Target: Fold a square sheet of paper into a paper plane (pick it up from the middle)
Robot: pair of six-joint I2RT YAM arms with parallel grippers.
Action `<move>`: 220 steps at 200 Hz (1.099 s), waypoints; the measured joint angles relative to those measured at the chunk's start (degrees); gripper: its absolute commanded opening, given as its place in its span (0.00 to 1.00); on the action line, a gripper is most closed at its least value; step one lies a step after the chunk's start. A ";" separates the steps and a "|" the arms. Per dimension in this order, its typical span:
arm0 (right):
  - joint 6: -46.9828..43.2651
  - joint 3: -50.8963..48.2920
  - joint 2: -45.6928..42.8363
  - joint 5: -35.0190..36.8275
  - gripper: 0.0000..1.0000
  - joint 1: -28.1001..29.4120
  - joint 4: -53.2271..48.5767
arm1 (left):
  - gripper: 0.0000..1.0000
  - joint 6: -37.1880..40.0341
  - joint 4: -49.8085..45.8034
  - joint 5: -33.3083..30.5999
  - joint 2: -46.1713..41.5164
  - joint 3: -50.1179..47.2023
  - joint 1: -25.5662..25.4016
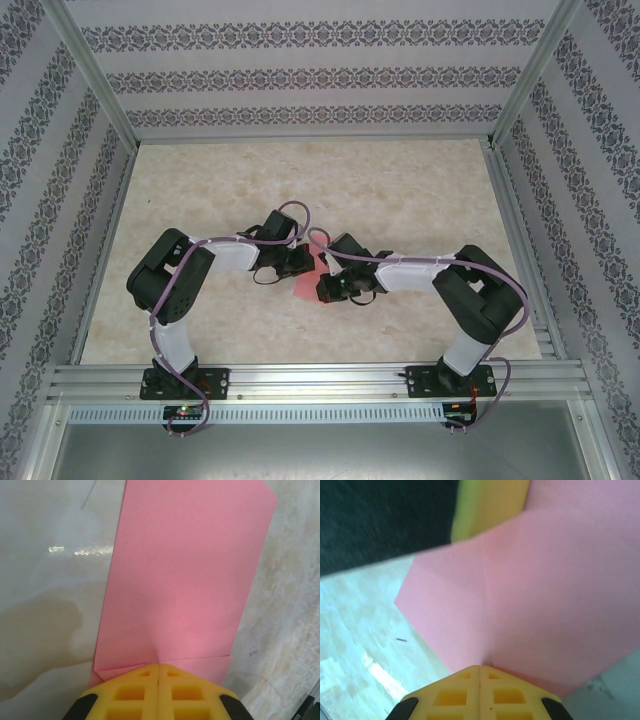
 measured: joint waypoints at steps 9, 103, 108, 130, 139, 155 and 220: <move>-0.15 -0.76 -0.44 -0.15 0.04 0.00 0.59 | 0.00 0.00 0.00 0.00 0.00 0.00 0.00; 0.28 -7.76 -6.38 -4.15 0.04 -1.86 2.25 | 0.00 0.00 0.85 0.48 0.02 -0.37 -0.04; 0.33 -7.72 -6.82 -4.15 0.04 -1.88 1.70 | 0.00 0.00 0.85 0.52 0.02 -0.37 -0.04; 0.79 -5.66 -7.63 -3.87 0.04 -1.88 0.24 | 0.00 0.00 0.90 0.55 0.07 -0.37 -0.04; 1.07 -4.28 -7.41 -3.54 0.04 -1.88 0.28 | 0.00 0.00 0.92 0.57 0.07 -0.37 -0.04; 1.92 -1.57 -6.03 -2.80 0.04 -2.08 1.31 | 0.00 0.00 0.94 0.57 0.07 -0.37 -0.04; 3.43 2.64 2.29 -1.11 0.03 -2.27 3.06 | 0.00 -0.17 1.09 0.76 0.11 -0.44 -0.02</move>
